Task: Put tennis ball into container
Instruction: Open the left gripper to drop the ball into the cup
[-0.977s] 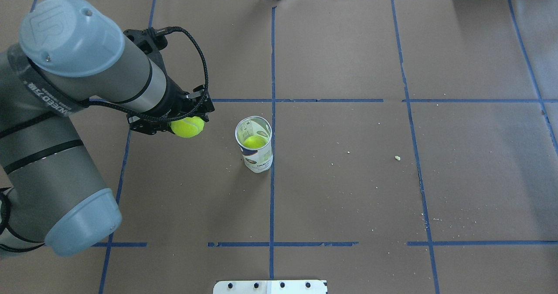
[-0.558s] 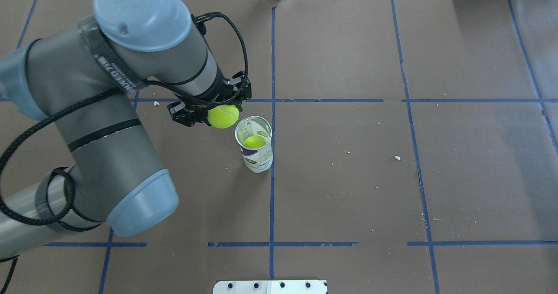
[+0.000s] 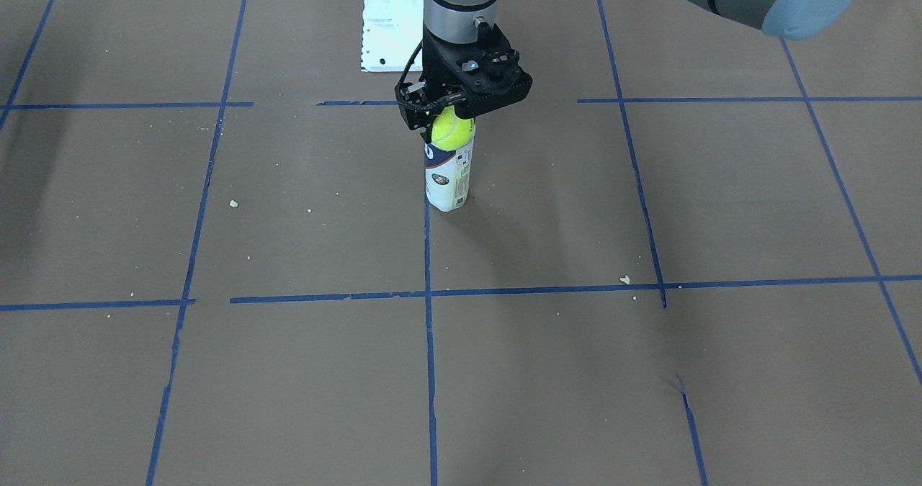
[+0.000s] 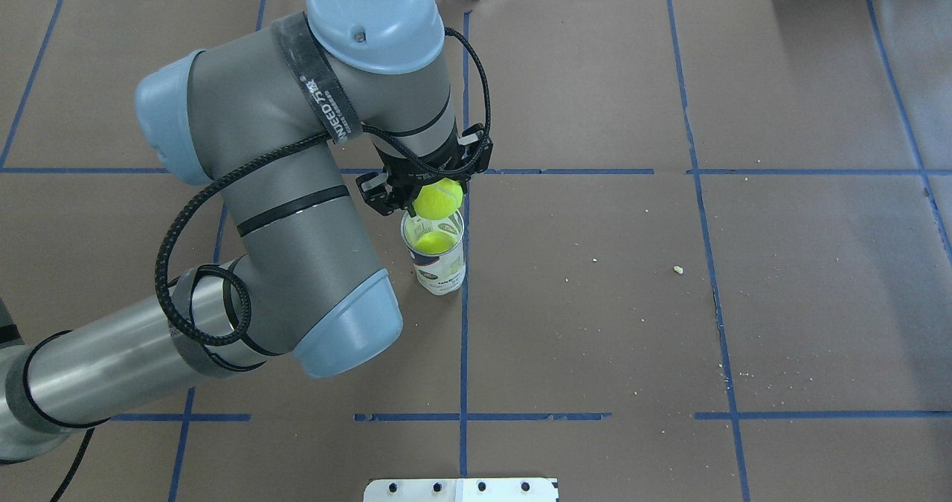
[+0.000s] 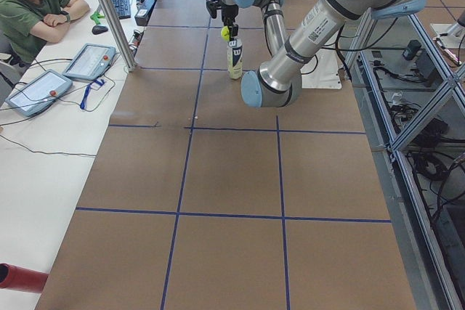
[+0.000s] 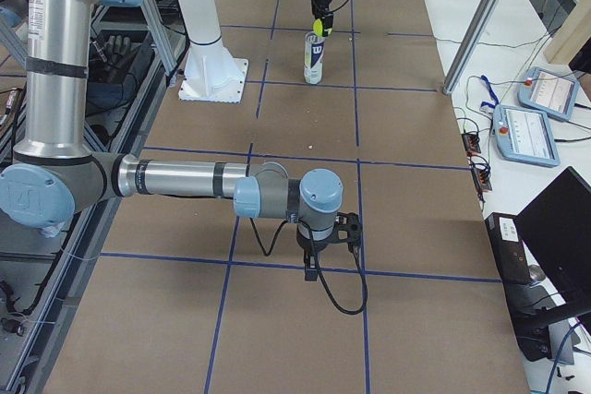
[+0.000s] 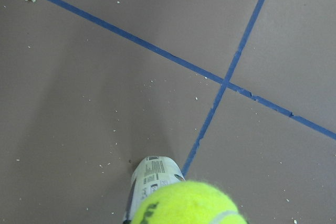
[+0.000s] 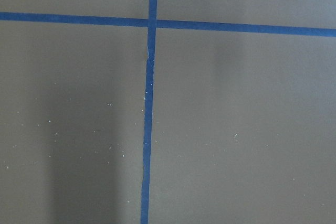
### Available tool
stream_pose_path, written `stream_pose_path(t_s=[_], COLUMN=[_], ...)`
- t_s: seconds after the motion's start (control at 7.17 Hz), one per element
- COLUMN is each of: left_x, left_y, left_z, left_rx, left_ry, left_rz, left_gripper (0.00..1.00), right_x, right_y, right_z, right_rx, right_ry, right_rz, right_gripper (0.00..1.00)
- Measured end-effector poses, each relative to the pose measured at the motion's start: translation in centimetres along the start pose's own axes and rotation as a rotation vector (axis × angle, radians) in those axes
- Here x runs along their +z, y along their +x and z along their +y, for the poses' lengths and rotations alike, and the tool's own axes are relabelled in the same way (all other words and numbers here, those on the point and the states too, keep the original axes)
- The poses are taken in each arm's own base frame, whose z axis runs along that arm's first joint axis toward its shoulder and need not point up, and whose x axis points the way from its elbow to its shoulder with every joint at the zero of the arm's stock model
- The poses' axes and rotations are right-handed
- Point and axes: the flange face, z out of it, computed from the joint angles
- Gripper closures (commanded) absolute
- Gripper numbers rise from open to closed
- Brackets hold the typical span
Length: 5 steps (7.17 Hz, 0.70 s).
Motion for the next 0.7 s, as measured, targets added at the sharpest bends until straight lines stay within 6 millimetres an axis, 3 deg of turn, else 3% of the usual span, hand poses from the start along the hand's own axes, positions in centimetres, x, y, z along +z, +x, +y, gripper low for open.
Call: stream_pose_path(t_s=[0.28,0.42,0.7], left_x=[0.22,0.3,0.24], left_y=[-0.33,-0.57,-0.68], left_z=[0.24,0.2,0.23], left_rx=[0.003,0.002,0.003], left_ry=[-0.004,-0.004,-0.005], left_rz=[-0.008,-0.011,-0.011], left_gripper=[0.18,0.0,0.0], right_x=[0.01,0.01,0.0], right_y=[0.01,0.01,0.0], right_z=[0.01,0.01,-0.02], right_rx=[0.0,0.0,0.0], right_ry=[0.0,0.0,0.0], right_rz=[0.0,0.0,0.0], right_gripper=[0.0,0.0,0.0])
